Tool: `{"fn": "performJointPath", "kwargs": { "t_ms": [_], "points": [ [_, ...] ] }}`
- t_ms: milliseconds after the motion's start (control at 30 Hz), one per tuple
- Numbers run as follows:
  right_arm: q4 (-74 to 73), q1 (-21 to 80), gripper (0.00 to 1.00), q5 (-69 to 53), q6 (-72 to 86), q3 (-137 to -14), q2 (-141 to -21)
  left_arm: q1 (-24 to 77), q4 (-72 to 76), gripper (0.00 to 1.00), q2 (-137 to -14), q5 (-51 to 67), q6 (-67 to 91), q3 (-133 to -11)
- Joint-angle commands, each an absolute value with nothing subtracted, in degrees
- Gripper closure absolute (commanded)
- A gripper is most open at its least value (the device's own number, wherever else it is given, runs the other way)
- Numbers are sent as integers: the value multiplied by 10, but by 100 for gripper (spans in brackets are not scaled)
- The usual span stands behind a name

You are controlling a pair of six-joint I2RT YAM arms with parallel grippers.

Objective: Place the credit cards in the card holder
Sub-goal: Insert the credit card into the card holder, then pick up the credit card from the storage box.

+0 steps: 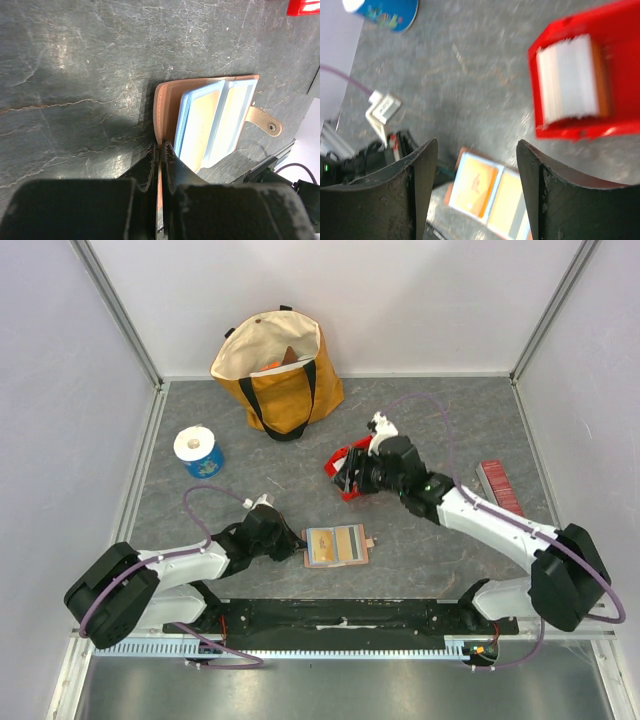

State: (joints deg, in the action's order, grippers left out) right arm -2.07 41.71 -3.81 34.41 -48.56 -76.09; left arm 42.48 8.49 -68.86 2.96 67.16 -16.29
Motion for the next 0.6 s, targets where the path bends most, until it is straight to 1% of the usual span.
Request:
{"fn": "performJointPath", "kwargs": {
  "t_ms": [0,167,333,567],
  "points": [
    [-91,360,26,-38,259,-575,-816,424,64,98,-679,11,638,-186],
    [-115,299,23,-99,222,-660,-913,424,57,98,-681,14,618,-200],
    [-120,254,20,-154,202,-713,-997,421,53,98,-681,14,610,-207],
    [-125,237,17,-206,173,-748,-1061,414,54,98,-691,21,606,-208]
  ]
}}
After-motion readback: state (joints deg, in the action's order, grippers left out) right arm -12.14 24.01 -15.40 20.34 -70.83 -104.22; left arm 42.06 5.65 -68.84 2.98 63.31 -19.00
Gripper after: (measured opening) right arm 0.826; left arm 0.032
